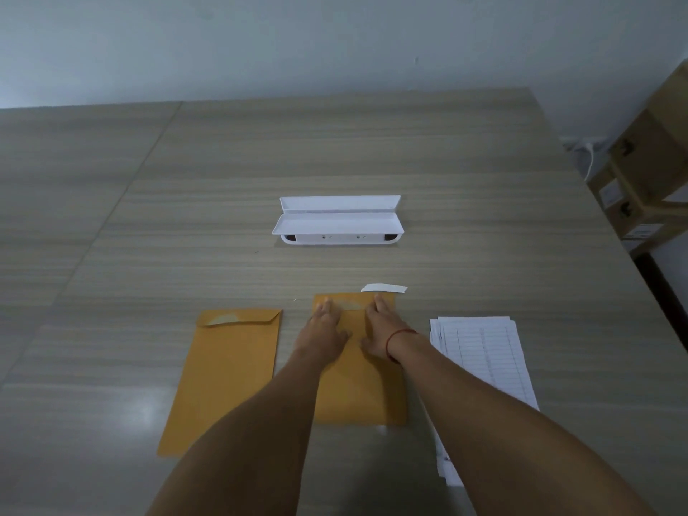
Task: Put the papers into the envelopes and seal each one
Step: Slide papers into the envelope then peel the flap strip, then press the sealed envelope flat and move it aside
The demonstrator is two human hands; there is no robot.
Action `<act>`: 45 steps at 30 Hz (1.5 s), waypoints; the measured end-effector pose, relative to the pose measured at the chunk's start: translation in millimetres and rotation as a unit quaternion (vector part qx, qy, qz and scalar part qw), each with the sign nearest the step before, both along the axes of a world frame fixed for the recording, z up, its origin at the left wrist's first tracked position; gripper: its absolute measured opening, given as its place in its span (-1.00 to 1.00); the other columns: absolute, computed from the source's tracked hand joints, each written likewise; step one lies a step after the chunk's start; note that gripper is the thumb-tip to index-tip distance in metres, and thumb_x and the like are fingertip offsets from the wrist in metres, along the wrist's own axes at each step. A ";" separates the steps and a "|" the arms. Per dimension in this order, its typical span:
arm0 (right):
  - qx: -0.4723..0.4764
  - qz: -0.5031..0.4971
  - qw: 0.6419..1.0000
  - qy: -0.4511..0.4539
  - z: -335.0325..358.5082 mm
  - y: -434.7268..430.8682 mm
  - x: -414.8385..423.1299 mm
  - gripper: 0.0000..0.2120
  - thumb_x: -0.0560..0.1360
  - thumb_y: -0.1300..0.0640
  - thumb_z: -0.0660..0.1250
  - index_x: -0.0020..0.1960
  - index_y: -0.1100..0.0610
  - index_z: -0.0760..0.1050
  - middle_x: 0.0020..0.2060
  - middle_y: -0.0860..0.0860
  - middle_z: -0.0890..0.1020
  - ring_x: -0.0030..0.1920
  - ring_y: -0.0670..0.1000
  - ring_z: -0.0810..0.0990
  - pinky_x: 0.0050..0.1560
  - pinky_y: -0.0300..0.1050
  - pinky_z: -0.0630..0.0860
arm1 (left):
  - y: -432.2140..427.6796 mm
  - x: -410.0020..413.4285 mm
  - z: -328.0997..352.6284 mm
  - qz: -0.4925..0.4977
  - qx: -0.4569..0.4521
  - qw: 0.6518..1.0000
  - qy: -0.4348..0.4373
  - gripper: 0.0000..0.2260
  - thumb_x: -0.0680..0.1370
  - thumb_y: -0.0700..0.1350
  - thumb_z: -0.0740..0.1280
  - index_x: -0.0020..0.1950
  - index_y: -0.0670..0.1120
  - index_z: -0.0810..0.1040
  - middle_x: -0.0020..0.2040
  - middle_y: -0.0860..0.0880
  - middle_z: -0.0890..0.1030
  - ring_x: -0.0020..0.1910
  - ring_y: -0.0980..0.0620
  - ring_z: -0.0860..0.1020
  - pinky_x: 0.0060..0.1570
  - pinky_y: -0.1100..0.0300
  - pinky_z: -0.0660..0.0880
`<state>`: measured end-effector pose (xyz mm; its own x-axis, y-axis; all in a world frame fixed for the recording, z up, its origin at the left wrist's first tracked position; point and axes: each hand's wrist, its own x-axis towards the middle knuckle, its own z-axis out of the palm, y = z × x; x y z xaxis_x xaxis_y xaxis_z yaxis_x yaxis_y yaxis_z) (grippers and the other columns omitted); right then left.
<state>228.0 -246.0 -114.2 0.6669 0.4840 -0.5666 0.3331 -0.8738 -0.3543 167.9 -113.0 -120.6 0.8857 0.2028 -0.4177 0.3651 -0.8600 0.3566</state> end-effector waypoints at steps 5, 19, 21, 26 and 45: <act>-0.009 0.002 1.000 0.000 -1.8 16.8 41.3 -0.21 0.57 -0.01 0.26 0.58 0.19 -0.14 0.56 0.05 -0.26 0.57 0.06 -0.23 0.54 0.04 0.07 | 16.7 43.3 -4.3 0.005 -0.014 1.000 -0.009 -0.45 0.62 -0.01 0.22 0.55 -0.12 0.12 0.59 -0.10 -0.03 0.58 -0.08 -0.03 0.51 0.03 0.09; -0.041 0.022 0.997 -0.067 26.5 31.9 48.1 -0.32 0.57 -0.03 0.26 0.55 0.20 0.06 0.58 0.10 -0.06 0.58 0.11 -0.07 0.51 0.11 0.14 | 36.8 46.0 15.7 0.023 0.018 1.000 -0.002 -0.55 0.59 0.00 0.26 0.42 -0.17 0.32 0.48 -0.17 0.27 0.46 -0.16 0.26 0.40 0.00 0.29; -0.039 0.031 0.997 -0.064 37.4 34.2 32.7 -0.38 0.57 -0.02 0.26 0.51 0.19 0.14 0.57 0.12 0.02 0.57 0.13 -0.02 0.48 0.14 0.18 | 43.4 24.2 28.4 0.052 0.011 0.999 -0.002 -0.58 0.59 -0.02 0.25 0.39 -0.20 0.36 0.40 -0.19 0.36 0.39 -0.18 0.34 0.35 -0.01 0.32; -0.034 0.086 0.994 -0.061 50.6 62.5 -20.6 -0.51 0.61 -0.02 0.17 0.46 0.18 0.25 0.49 0.12 0.24 0.51 0.16 0.18 0.41 0.15 0.29 | 66.8 -50.4 47.1 0.120 0.033 0.992 -0.011 -0.63 0.60 -0.05 0.21 0.33 -0.24 0.41 0.32 -0.23 0.41 0.37 -0.19 0.35 0.30 0.03 0.31; 0.083 -0.350 0.931 0.067 8.9 182.5 -131.5 -0.45 0.45 -0.02 0.44 0.32 0.16 0.32 0.26 0.13 0.50 0.25 0.18 0.53 0.17 0.07 0.53 | 172.5 -143.4 5.0 0.190 0.033 0.981 0.020 -0.48 0.48 0.12 0.37 0.39 -0.04 0.41 0.35 -0.08 0.45 0.33 -0.12 0.42 0.24 -0.04 0.47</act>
